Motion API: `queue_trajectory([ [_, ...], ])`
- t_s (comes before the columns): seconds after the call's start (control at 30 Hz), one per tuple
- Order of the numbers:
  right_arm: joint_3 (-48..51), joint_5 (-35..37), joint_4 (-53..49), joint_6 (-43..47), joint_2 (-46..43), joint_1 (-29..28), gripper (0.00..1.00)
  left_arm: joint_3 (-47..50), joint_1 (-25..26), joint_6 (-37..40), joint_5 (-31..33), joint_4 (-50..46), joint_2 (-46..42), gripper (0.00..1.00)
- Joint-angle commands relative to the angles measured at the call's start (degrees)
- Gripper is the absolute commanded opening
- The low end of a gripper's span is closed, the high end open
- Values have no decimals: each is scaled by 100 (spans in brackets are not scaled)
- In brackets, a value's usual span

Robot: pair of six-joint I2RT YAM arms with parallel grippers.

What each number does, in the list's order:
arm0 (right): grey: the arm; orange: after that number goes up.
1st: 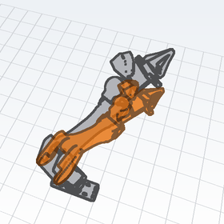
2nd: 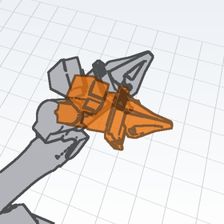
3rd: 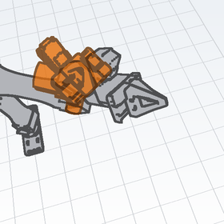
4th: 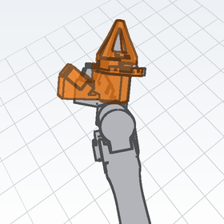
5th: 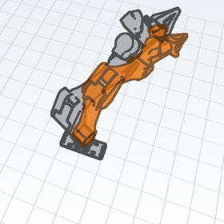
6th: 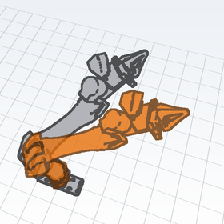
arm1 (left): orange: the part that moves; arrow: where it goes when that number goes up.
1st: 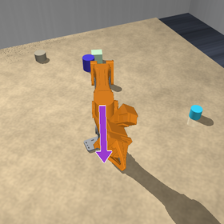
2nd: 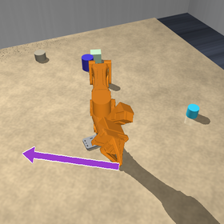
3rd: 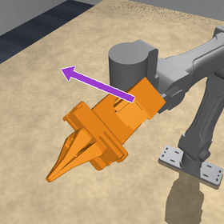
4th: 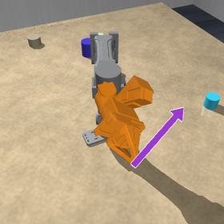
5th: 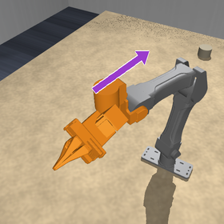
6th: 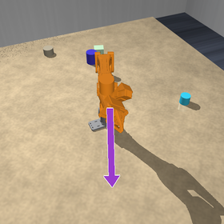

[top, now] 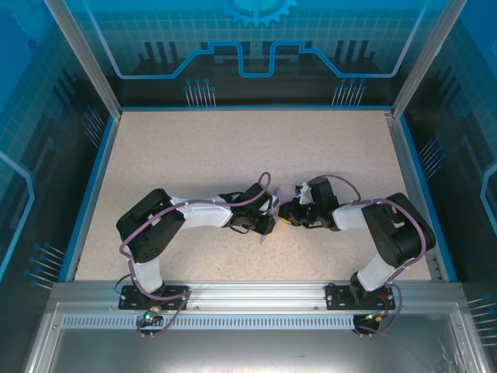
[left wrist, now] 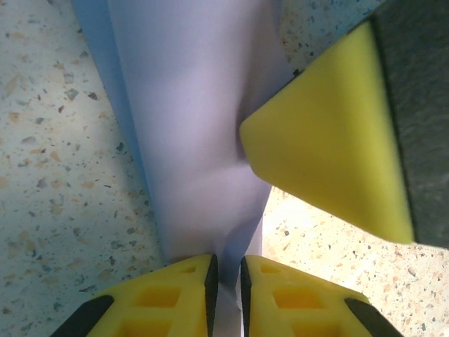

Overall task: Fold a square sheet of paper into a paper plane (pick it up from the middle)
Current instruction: Fold the wing for the fifth time at the center of the table.

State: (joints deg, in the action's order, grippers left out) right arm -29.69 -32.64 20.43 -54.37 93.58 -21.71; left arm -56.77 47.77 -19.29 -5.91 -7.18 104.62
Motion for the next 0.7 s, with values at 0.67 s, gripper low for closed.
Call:
queue_trajectory([
  [0.67,-234,250,-405,391,293,-26,0,426,256,-71,556,-769,-779,40],
])
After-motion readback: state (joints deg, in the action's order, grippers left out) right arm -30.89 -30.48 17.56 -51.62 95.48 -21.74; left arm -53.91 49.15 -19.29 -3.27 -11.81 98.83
